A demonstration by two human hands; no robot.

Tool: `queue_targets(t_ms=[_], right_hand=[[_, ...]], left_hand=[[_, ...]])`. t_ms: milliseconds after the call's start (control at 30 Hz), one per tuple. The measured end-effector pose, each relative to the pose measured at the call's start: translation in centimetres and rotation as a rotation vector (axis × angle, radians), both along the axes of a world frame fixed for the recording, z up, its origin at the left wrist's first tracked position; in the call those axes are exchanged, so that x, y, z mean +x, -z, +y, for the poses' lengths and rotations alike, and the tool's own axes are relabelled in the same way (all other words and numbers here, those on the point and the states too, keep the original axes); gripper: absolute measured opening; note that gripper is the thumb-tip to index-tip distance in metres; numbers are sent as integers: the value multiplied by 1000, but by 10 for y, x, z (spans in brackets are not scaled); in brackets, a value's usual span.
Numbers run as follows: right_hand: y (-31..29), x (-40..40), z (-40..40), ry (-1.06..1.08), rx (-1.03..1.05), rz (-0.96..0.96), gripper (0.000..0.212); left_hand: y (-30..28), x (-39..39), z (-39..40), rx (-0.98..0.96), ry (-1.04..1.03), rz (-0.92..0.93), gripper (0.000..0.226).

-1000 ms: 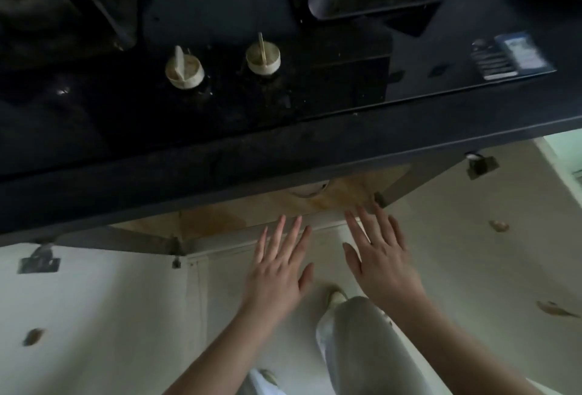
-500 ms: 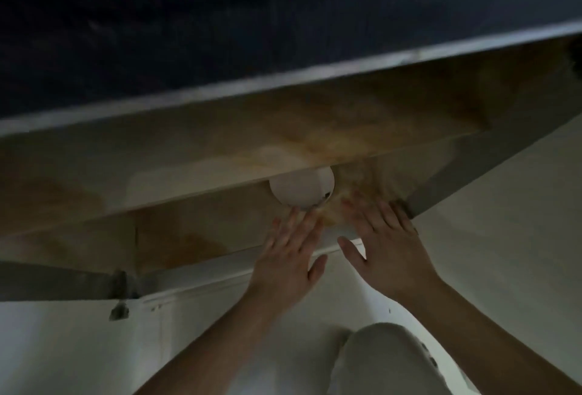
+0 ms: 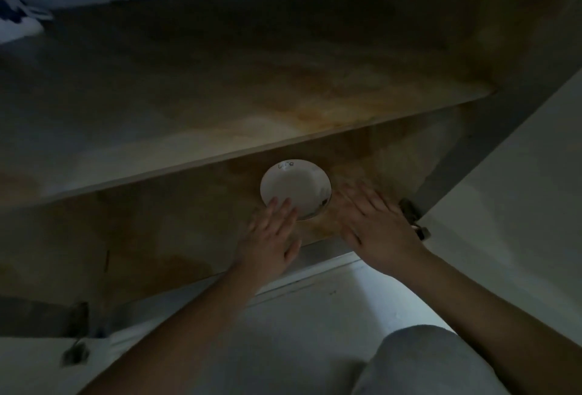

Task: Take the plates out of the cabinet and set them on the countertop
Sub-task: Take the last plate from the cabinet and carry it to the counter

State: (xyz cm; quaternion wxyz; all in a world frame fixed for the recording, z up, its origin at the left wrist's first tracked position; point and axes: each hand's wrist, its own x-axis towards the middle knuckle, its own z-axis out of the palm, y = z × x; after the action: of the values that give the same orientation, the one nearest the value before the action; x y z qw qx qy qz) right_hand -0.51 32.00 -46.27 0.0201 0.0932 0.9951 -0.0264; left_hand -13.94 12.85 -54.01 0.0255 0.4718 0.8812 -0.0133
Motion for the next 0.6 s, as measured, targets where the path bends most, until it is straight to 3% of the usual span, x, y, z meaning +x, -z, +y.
queue_targets(t_ms=[133,433,600], right_hand=[[24,-7,-2,-12,-63,26,58],[105,-38,21,-33,36,-92,66],[144,-68,33,32,-166,-95,56]], left_hand=[[27,-14,5,-44,-31,-61,73],[74,-42,8,-157,-24,-21,67],[98,-59,15,-152,-70,-41,66]])
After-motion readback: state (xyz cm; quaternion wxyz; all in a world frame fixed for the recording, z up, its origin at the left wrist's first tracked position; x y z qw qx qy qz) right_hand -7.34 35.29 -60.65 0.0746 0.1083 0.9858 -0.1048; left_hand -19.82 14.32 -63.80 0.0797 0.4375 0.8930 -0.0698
